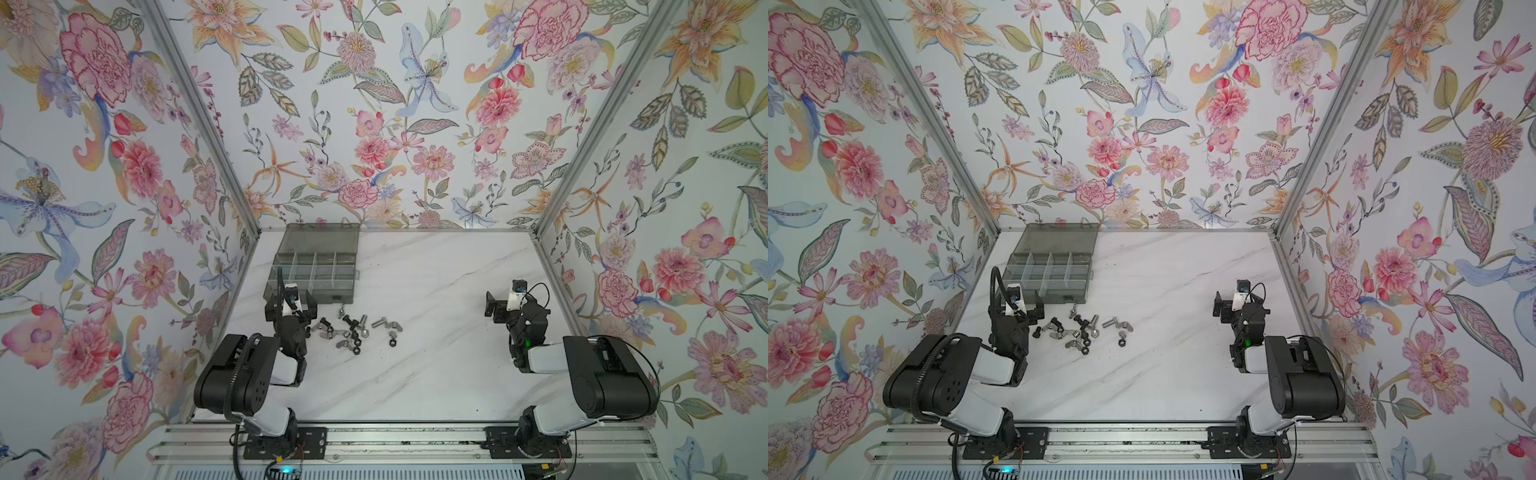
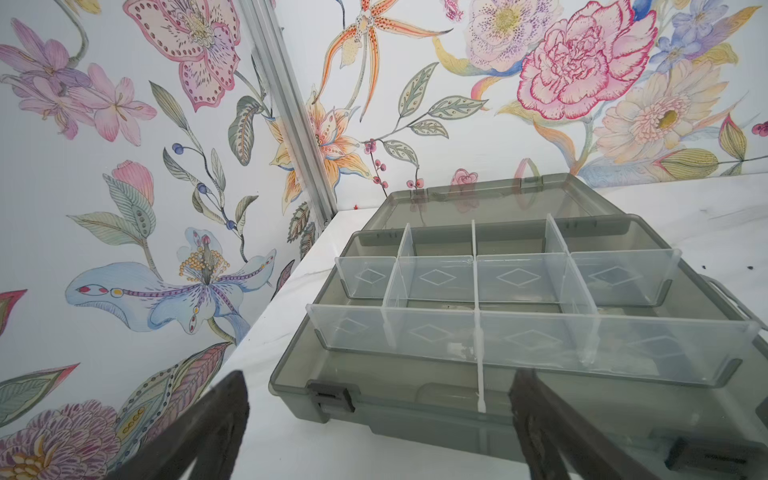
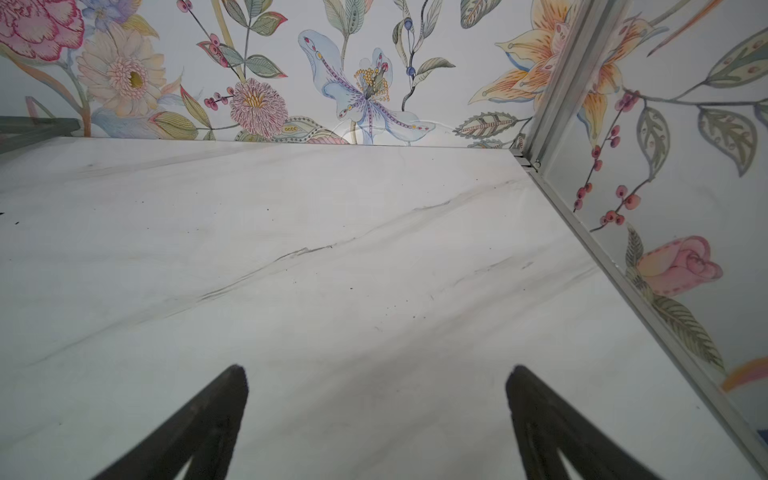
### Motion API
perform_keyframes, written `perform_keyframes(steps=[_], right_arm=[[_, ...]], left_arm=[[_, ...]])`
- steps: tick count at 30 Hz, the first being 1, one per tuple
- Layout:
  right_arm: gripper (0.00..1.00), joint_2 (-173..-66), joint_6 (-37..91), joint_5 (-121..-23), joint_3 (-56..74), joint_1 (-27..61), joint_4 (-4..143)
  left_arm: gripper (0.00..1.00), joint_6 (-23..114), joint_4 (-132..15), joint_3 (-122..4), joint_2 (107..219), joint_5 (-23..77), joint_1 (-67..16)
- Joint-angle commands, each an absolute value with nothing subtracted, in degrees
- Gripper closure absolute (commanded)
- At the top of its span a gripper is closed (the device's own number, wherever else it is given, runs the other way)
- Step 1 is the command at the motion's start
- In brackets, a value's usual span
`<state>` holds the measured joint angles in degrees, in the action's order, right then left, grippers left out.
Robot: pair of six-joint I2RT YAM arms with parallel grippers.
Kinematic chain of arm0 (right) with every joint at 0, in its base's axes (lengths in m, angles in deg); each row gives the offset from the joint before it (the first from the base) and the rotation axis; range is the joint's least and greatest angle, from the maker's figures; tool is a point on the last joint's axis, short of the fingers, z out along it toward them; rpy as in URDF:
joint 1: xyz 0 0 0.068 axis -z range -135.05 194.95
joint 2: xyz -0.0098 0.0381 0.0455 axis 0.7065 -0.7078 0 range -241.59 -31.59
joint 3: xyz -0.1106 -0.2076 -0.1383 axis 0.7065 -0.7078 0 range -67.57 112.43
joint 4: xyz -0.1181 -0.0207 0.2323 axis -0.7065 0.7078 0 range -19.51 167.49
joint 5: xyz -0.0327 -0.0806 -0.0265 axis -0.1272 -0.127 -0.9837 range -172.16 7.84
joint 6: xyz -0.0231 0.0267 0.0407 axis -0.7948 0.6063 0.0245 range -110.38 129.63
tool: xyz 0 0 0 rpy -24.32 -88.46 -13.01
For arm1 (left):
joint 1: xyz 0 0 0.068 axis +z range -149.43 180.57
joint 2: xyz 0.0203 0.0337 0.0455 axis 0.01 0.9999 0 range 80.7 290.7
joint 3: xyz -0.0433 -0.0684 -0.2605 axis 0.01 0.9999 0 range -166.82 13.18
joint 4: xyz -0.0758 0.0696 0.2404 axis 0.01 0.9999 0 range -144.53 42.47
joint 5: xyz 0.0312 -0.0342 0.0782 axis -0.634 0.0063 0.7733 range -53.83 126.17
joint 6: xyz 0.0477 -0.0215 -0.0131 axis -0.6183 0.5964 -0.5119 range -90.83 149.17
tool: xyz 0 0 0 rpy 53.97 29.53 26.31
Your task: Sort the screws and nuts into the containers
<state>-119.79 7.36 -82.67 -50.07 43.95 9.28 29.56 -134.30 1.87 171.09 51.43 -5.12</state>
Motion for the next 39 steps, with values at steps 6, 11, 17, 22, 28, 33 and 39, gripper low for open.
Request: perform_keyframes(steps=[6, 11, 17, 22, 28, 33, 39], right_arm=[[0.01, -120.2, 7.5, -82.3, -50.4, 44.1, 8.1], [0.01, -120.2, 7.4, -82.4, -50.3, 44.2, 8.1], [0.01, -120.2, 7.6, -82.0, -50.3, 44.3, 8.2], [0.01, -120.2, 7.6, -82.0, -50.3, 44.3, 8.1], [0.01, -120.1, 7.4, -82.5, -50.4, 44.0, 8.1], [0.01, -120.1, 7.2, -83.2, -50.5, 43.7, 8.1], [0.01, -119.8, 5.9, -85.2, -51.5, 42.3, 6.2]], left_arm=[[0.01, 29.1, -136.0, 1.4, 171.4, 51.9, -5.4], [0.01, 29.0, -136.2, 1.5, 171.4, 52.0, -5.3], [0.01, 29.0, -136.3, 1.6, 171.4, 52.0, -5.4], [0.01, 28.9, -137.7, 2.1, 171.5, 52.6, -5.6], [0.01, 29.2, -136.8, 1.7, 171.5, 53.5, -5.5], [0.01, 29.2, -136.8, 1.7, 171.4, 53.5, -5.6], [0.01, 29.2, -136.8, 1.7, 171.5, 53.3, -5.6]])
